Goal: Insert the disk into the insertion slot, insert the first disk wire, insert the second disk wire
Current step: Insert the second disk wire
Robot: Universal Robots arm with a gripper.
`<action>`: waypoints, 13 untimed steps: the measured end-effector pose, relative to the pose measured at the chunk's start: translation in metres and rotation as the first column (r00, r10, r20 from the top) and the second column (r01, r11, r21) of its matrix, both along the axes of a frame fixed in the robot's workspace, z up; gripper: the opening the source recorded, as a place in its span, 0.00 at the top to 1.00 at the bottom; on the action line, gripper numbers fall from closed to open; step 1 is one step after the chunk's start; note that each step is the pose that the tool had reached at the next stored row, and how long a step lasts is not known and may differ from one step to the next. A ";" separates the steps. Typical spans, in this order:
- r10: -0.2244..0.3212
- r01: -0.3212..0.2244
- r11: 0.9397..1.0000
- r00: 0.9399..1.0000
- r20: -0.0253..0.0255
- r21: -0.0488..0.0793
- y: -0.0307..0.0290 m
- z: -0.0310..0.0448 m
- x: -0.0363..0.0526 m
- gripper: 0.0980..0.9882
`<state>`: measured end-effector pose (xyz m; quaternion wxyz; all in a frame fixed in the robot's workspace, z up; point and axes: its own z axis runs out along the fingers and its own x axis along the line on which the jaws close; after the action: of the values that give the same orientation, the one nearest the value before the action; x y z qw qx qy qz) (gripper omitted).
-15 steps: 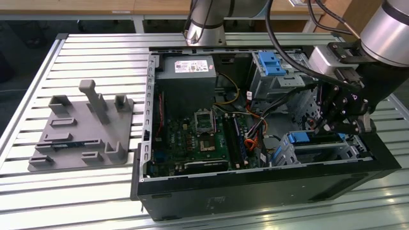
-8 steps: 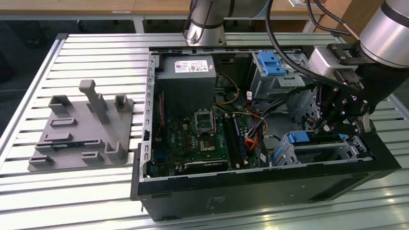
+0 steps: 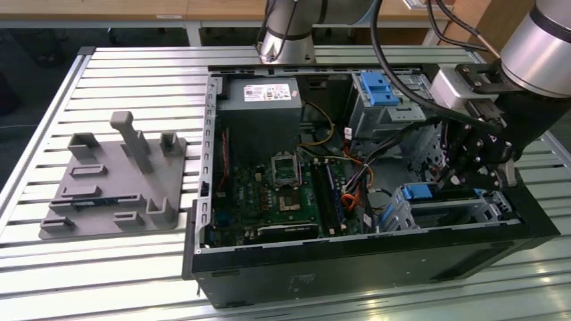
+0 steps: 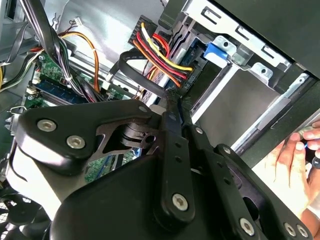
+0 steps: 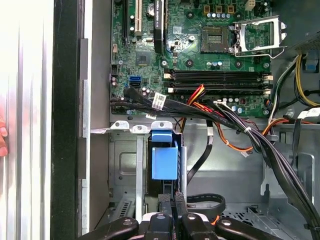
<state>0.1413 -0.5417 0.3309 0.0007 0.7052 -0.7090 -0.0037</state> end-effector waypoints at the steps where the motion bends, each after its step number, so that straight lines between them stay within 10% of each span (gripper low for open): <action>1: 0.001 -0.001 1.000 1.000 0.000 0.000 -0.0002 -0.0004 0.0000 0.94; 13: 0.005 -0.005 1.000 1.000 0.000 0.011 -0.0025 0.0104 0.0000 0.79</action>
<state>0.1414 -0.5441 0.3414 -0.0031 0.7069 -0.7073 -0.0075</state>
